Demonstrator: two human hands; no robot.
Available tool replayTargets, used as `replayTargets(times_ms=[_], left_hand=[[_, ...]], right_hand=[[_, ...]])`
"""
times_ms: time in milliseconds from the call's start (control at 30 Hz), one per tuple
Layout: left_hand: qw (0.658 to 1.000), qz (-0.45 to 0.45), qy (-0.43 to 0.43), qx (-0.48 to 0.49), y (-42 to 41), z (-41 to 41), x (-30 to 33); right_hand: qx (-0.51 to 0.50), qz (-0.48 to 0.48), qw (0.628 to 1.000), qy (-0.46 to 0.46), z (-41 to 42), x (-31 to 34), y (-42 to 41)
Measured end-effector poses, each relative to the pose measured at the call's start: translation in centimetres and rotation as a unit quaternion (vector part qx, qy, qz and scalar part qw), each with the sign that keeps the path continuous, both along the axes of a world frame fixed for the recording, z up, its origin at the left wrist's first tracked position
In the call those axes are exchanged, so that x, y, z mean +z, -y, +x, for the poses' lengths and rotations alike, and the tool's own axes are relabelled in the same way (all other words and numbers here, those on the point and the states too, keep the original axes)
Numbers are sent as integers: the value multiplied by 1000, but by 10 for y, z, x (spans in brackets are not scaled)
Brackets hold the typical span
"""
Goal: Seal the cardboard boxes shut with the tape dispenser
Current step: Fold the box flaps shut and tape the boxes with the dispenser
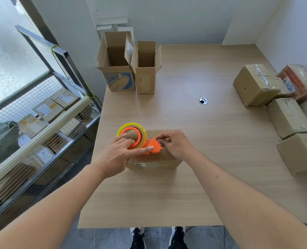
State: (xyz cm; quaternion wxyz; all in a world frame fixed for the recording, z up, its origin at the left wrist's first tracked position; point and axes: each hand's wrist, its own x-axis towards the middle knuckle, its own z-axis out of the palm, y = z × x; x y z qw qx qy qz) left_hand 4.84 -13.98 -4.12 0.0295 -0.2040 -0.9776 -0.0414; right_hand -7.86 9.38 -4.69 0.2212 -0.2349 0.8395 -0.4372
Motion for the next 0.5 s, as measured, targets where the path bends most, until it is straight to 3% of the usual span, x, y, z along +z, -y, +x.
replayTargets(times_ms=[333, 500], left_hand=[[1000, 6, -4, 7, -1, 1, -1], [1000, 16, -5, 9, 1, 0, -4]], right_hand=[[-24, -9, 999, 43, -4, 2, 11], [-11, 23, 1000, 1, -8, 1, 9]])
